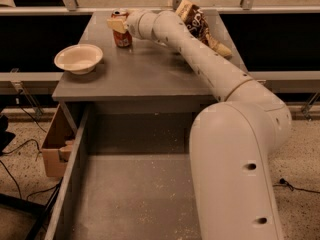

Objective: Place coke can into top drawer

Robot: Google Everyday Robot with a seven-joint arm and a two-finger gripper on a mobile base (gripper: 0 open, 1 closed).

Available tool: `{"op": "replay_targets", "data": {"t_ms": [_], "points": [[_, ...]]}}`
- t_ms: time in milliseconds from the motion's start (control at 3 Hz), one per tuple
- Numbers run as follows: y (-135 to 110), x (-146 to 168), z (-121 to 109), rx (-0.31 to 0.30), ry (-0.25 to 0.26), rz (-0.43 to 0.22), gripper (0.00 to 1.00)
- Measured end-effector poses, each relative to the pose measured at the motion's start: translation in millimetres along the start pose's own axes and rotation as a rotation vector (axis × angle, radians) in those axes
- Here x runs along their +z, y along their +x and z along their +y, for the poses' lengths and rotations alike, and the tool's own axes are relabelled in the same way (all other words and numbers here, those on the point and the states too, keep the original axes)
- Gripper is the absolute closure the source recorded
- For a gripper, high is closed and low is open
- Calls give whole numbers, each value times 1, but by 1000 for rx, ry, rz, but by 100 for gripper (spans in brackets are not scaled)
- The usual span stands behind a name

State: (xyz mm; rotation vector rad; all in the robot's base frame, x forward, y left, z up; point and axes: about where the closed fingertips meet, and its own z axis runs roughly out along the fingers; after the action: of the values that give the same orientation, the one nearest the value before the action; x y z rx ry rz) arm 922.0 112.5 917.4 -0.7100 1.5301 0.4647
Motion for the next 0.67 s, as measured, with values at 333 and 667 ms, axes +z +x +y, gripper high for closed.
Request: {"op": "replay_targets", "data": {"t_ms": [333, 667], "points": [[-18, -10, -6, -30, 19, -37, 84], [-64, -43, 4, -97, -10, -104, 100]]}}
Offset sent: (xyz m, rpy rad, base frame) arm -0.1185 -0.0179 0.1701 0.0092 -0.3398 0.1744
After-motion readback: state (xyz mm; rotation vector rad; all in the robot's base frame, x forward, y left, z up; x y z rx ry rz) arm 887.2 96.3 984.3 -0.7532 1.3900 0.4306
